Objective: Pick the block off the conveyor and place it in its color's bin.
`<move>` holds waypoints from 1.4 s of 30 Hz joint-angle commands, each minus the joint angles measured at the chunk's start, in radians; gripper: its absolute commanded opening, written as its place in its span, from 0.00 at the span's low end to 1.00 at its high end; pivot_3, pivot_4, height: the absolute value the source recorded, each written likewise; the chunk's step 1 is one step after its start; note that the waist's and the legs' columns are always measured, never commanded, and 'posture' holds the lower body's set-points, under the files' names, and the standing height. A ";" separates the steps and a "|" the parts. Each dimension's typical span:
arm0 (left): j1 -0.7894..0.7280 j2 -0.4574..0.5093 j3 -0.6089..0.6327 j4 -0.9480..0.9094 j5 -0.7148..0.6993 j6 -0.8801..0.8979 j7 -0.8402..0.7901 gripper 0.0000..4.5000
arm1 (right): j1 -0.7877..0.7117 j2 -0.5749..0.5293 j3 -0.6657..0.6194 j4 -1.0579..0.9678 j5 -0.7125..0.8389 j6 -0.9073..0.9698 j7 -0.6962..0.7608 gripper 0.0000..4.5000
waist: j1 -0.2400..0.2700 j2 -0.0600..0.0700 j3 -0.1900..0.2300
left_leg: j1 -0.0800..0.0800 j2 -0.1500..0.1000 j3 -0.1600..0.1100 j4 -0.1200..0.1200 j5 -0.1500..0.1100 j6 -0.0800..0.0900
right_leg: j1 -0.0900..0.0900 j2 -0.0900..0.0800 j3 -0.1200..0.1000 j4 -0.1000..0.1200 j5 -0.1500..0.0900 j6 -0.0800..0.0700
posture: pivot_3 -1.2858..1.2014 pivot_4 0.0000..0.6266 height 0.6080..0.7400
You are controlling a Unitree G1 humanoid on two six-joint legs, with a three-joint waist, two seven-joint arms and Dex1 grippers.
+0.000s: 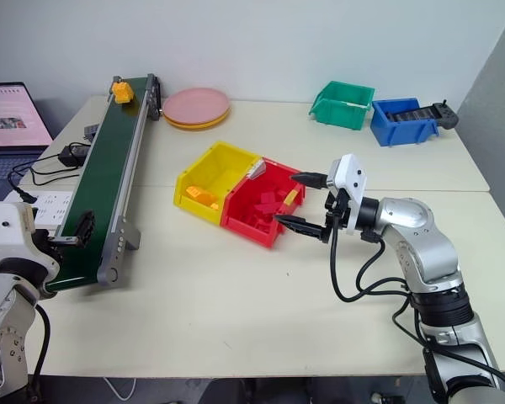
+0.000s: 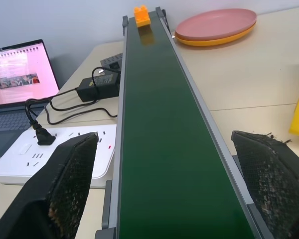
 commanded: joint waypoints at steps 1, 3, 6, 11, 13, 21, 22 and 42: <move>-0.008 0.004 0.030 -0.037 -0.019 -0.002 0.001 1.00 | -0.010 -0.001 -0.019 -0.014 0.016 -0.010 0.002 1.00 | 0.000 0.000 0.000 | 0.000 0.000 0.000 0.000 0.000 0.000 | 0.000 0.000 0.000 0.000 0.000 0.000 | 0.52 0.24 1.00; -0.010 0.013 0.024 -0.037 -0.008 0.028 0.017 1.00 | -0.010 -0.002 -0.019 -0.015 0.017 -0.009 0.004 1.00 | 0.000 0.000 0.000 | 0.000 0.000 0.000 0.000 0.000 0.000 | 0.000 0.000 0.000 0.000 0.000 0.000 | 0.52 0.24 1.00; -0.027 0.016 0.022 -0.033 -0.008 0.054 0.037 1.00 | -0.017 -0.006 -0.019 -0.020 0.031 0.013 0.013 1.00 | 0.000 0.000 0.000 | 0.000 0.000 0.000 0.000 0.000 0.000 | 0.000 0.000 0.000 0.000 0.000 0.000 | 0.52 0.24 1.00; -0.053 0.006 0.038 -0.038 -0.026 0.077 0.053 1.00 | -0.034 -0.022 -0.012 -0.039 0.049 0.069 0.019 1.00 | 0.000 0.000 0.000 | 0.000 0.000 0.000 0.000 0.000 0.000 | 0.000 0.000 0.000 0.000 0.000 0.000 | 0.52 0.24 1.00; -0.063 0.002 0.048 -0.037 -0.046 0.099 0.054 1.00 | -0.040 -0.031 -0.005 -0.046 0.054 0.075 0.034 1.00 | 0.000 0.000 0.000 | 0.000 0.000 0.000 0.000 0.000 0.000 | 0.000 0.000 0.000 0.000 0.000 0.000 | 0.52 0.24 1.00; -0.102 0.015 0.029 -0.075 -0.107 0.115 0.021 1.00 | -0.092 -0.033 -0.026 -0.066 0.123 0.139 0.059 1.00 | 0.000 0.000 0.000 | 0.000 0.000 -0.001 0.000 0.000 0.000 | 0.000 0.000 -0.001 0.000 0.000 0.000 | 0.52 0.24 1.00; -0.105 0.015 0.029 -0.076 -0.108 0.114 0.020 1.00 | -0.097 -0.033 -0.027 -0.068 0.130 0.144 0.058 1.00 | 0.000 0.000 0.000 | 0.000 0.000 -0.001 0.000 0.000 0.000 | 0.000 0.000 -0.001 0.000 0.000 0.000 | 0.52 0.24 1.00; -0.212 0.035 0.034 -0.050 -0.122 0.270 0.107 1.00 | -0.104 -0.071 -0.006 -0.104 0.158 0.155 0.114 1.00 | 0.000 0.000 0.000 | -0.001 0.000 -0.001 -0.001 0.000 0.000 | 0.000 0.000 -0.001 -0.003 0.000 0.000 | 0.52 0.24 1.00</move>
